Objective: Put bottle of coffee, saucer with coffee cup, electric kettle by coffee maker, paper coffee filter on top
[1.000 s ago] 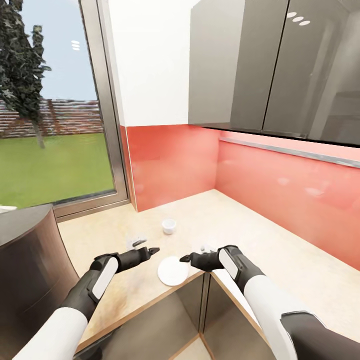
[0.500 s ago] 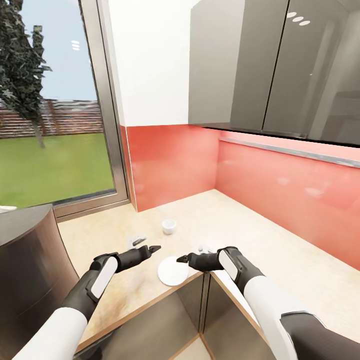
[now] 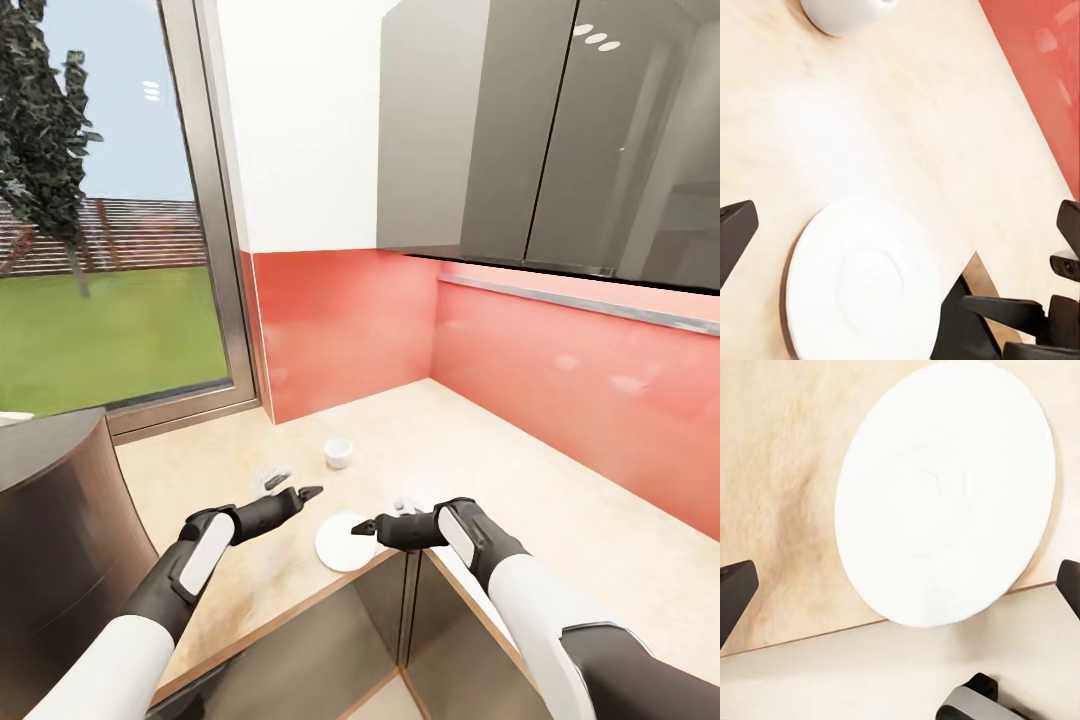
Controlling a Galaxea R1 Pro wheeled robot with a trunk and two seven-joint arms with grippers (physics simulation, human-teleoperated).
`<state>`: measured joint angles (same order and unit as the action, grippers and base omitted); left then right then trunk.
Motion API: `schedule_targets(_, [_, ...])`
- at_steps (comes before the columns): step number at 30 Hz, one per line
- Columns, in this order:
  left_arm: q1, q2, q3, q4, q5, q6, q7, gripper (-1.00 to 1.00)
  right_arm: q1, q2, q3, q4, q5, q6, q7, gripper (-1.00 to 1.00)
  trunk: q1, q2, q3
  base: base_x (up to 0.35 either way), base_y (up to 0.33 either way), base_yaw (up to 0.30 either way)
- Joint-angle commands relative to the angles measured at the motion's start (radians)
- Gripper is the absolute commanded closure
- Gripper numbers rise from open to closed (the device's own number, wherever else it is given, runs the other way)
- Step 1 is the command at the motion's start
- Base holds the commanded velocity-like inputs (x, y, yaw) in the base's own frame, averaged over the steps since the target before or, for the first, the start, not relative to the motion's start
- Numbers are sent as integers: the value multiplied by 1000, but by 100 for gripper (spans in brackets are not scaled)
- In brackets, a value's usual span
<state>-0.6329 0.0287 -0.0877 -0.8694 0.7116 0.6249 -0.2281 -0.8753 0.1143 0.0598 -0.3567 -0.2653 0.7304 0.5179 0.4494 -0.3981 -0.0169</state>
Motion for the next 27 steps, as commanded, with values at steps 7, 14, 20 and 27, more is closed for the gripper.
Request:
schedule_targets(7, [1, -1, -1, 1, 42, 2, 0, -100, -1, -2, 6, -1, -6, 4, 10, -100, 1, -2, -2, 33, 0, 0])
schedule_targets(14, [17, -1, -1, 0, 52, 1, 0, -100, -1, -2, 6, -1, -6, 4, 11, -100, 1, -2, -2, 191, 0, 0])
schedule_targets(20, [30, -1, -1, 0, 54, 1, -1, -100, -1, -2, 6, 0, -6, 4, 11, -100, 1, -2, -2, 36, 0, 0])
schedule_targets(27, [88, -2, -2, -1, 62, -98, -2, -100, -1, -2, 6, 1, -6, 4, 11, -100, 1, -2, -2, 3, 0, 0])
